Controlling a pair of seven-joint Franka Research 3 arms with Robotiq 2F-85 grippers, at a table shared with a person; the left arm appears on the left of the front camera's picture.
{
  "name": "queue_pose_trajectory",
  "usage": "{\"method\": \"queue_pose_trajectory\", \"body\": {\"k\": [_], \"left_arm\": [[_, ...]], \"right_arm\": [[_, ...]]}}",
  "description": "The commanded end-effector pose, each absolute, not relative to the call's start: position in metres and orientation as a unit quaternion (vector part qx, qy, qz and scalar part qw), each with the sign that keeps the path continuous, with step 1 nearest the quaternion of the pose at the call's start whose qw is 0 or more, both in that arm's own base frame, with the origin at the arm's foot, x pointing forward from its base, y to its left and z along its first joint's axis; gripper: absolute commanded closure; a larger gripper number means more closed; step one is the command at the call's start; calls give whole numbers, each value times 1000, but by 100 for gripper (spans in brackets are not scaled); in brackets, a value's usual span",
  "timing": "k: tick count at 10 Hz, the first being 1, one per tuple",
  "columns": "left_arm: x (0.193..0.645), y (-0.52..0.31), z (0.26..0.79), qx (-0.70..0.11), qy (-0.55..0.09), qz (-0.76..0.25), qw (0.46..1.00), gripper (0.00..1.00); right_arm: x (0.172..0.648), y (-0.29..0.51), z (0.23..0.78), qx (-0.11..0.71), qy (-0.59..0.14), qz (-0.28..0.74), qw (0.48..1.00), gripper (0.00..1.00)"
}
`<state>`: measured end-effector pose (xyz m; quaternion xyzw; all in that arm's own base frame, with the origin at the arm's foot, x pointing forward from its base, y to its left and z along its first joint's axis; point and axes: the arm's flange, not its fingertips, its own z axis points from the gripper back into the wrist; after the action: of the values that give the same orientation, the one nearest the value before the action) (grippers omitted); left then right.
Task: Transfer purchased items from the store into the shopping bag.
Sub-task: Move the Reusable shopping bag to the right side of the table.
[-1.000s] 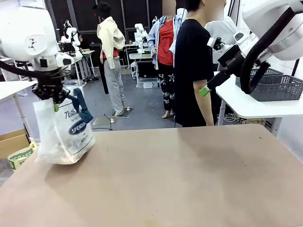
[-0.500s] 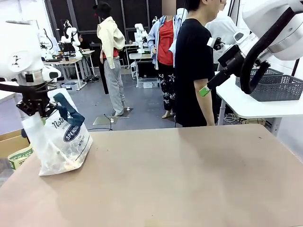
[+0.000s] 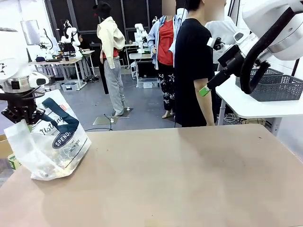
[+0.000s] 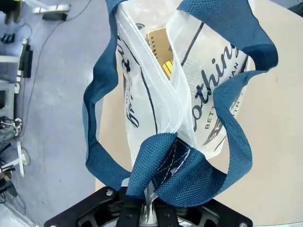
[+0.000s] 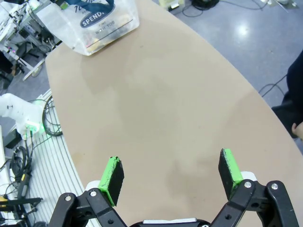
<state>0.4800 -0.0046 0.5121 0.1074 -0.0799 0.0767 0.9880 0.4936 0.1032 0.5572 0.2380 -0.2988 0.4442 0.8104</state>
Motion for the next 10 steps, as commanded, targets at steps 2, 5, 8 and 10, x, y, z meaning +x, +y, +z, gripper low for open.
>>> {"method": "queue_pose_trajectory", "body": {"k": [2,5,8,10], "left_arm": [[479,-22,507,67,-78,49,993,100],[480,-6,513,106,-82,75,988,100],[480,-6,513,106,-82,75,988,100],[480,-6,513,106,-82,75,988,100]], "right_arm": [[494,105,557,235,-300,441,813,0],[494,105,557,235,-300,441,813,0],[494,105,557,235,-300,441,813,0],[494,105,557,235,-300,441,813,0]]}}
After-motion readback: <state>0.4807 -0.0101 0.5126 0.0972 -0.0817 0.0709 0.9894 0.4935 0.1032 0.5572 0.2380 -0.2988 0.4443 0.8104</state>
